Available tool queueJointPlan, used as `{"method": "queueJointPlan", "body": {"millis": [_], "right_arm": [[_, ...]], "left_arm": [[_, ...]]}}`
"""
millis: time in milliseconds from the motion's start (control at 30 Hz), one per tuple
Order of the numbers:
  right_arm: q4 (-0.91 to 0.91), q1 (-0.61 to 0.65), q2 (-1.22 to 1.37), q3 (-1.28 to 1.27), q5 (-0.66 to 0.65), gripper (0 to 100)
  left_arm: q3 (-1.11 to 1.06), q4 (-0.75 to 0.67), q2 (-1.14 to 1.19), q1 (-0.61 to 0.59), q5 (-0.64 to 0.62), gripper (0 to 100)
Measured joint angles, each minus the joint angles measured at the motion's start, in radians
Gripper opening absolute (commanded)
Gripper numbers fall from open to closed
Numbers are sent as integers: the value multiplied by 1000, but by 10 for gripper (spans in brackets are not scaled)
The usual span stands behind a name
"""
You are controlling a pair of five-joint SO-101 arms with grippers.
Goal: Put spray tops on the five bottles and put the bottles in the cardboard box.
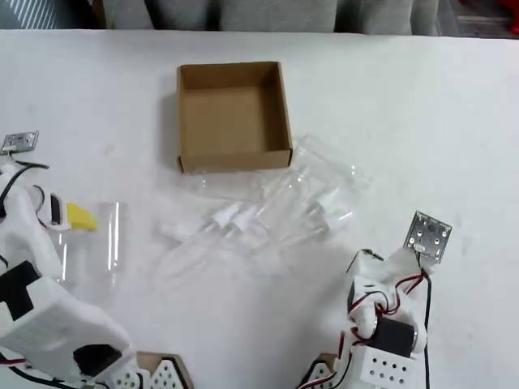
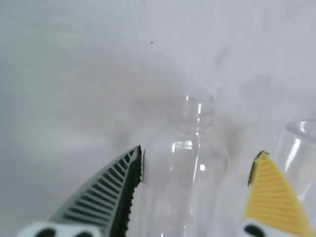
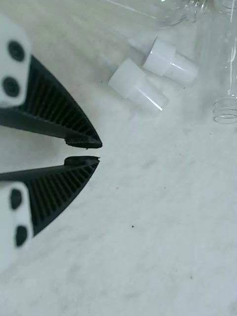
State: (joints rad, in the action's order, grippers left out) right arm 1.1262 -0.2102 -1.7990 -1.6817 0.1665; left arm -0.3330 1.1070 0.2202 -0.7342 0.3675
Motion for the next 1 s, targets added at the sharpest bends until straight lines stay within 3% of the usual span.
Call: {"method": "queueJointPlan", "body": {"millis": [533,633,767,867,1000], "right_arm": [[0,0,0,0,0,15],[0,0,0,0,0,15],[0,0,0,0,0,15],[0,0,0,0,0,15],[0,0,0,0,0,15]], "left_arm": [[0,-77,63,11,-14,328],[0,-94,78,11,-17,236],[3,-98,86,37,60,10],[5,-98,86,51,114,50],[5,-91,86,51,115,23]]}}
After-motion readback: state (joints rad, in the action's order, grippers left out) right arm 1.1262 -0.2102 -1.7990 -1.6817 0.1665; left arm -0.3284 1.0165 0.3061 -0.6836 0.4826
